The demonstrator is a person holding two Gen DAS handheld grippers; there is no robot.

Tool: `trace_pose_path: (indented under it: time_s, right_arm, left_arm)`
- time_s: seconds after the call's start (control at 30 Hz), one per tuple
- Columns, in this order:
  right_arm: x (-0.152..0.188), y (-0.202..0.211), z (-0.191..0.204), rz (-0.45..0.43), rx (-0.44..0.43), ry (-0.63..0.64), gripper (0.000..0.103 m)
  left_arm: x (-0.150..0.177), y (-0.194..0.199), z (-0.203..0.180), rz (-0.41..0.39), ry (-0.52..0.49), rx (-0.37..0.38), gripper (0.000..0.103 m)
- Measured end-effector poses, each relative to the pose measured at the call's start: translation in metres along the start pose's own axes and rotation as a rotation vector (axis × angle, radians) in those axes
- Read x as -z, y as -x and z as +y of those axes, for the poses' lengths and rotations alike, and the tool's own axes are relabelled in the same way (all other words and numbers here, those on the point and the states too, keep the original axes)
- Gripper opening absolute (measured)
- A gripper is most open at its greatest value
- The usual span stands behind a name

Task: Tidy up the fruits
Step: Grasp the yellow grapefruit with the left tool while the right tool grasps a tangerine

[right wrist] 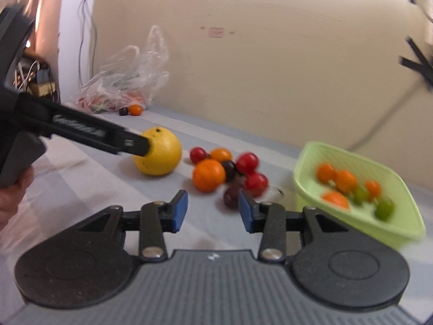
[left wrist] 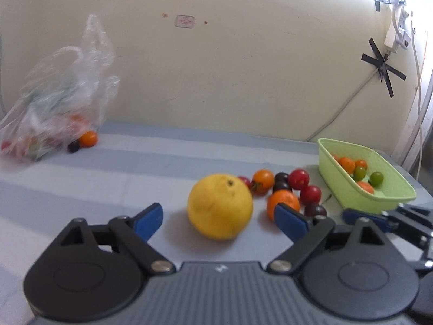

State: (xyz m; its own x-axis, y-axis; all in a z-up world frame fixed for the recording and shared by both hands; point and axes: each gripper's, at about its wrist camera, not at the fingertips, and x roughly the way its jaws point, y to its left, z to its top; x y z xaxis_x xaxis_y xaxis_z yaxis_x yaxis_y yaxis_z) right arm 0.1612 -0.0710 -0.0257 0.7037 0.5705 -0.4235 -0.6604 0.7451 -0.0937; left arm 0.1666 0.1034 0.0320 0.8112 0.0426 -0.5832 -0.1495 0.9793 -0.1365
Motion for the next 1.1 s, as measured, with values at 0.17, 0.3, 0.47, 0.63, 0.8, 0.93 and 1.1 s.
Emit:
trace_pose_path:
  time_s: [0.17,0.3,0.47,0.63,0.8,0.93,1.1]
  right_arm:
    - [-0.014,-0.032,0.003,0.017,-0.01,0.018,0.045]
    - [-0.017,-0.05,0.007,0.055,-0.01,0.046,0.045]
    - [-0.017,-0.05,0.005,0.067,-0.007,0.032,0.039]
    - [-0.007,-0.008,0.01,-0.006,-0.002,0.034,0.039]
    - [0.02,0.047,0.006,-0.031,0.027,-0.007,0.039]
    - [0.046,0.08,-0.006,-0.006,0.088,-0.064,0.039]
    - [0.068,0.101,-0.025,0.016,0.148,-0.154,0.039]
  left_arm:
    - [-0.004,-0.027,0.002,0.033,-0.014,-0.022,0.09]
    - [-0.001,-0.036,0.005,0.044,-0.001,-0.017,0.087]
    - [0.006,-0.041,0.0,0.053,-0.003,0.007,0.067]
    - [0.016,-0.015,-0.001,0.082,0.061,0.09,0.066]
    - [0.042,0.018,-0.027,0.108,0.041,0.186,0.066]
    - [0.058,0.029,-0.057,0.151,0.007,0.276,0.066]
    - [0.07,0.033,-0.094,0.16,-0.068,0.29,0.067]
